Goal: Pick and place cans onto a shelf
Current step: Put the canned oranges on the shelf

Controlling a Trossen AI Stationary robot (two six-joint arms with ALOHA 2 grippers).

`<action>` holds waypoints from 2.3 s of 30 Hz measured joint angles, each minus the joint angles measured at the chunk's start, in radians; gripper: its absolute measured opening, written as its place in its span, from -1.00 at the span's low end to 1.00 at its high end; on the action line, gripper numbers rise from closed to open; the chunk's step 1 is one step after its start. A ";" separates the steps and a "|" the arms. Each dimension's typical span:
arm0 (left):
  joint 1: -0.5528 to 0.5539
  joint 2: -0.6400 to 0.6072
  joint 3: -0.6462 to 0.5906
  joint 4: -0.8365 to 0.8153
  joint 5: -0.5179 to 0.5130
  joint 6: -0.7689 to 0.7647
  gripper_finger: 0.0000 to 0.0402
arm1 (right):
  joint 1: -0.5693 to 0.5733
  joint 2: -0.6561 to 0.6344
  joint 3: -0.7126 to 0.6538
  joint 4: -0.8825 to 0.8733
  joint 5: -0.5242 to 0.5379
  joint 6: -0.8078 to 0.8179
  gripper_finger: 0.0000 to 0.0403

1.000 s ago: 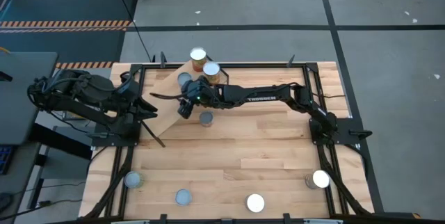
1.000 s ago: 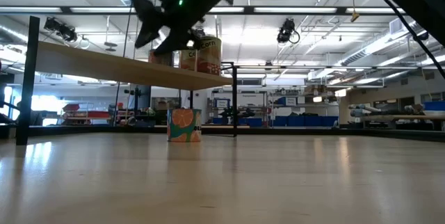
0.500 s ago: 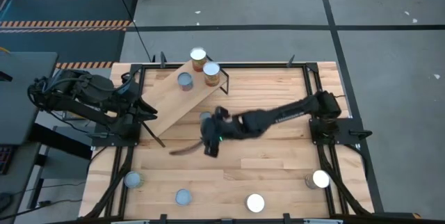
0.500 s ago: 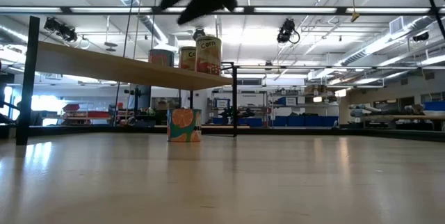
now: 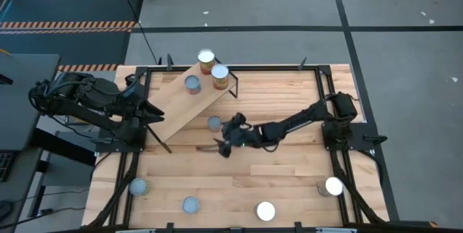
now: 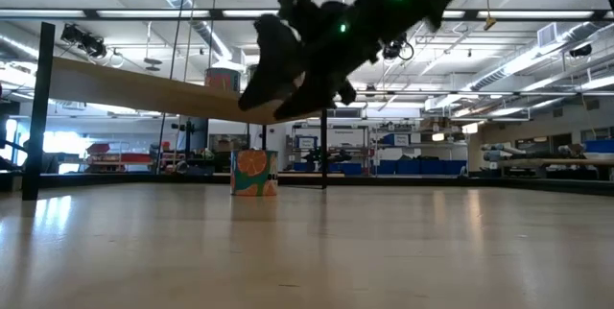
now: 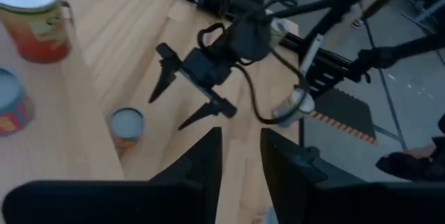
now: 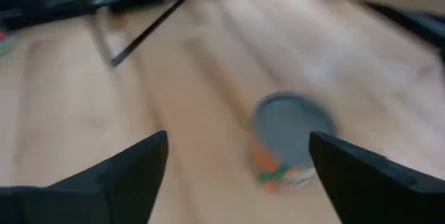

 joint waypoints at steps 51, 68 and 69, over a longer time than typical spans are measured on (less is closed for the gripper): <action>0.000 0.000 0.000 -0.006 -0.079 0.023 -0.48 | -0.160 0.197 -0.046 0.369 -0.193 -0.157 0.44; 0.000 0.000 0.000 0.001 -0.122 0.042 -0.48 | -0.002 -0.066 0.398 -0.265 0.162 -0.156 0.44; 0.000 0.000 0.000 0.005 -0.124 0.042 -0.48 | -0.011 -0.044 0.433 -0.264 0.175 -0.167 0.44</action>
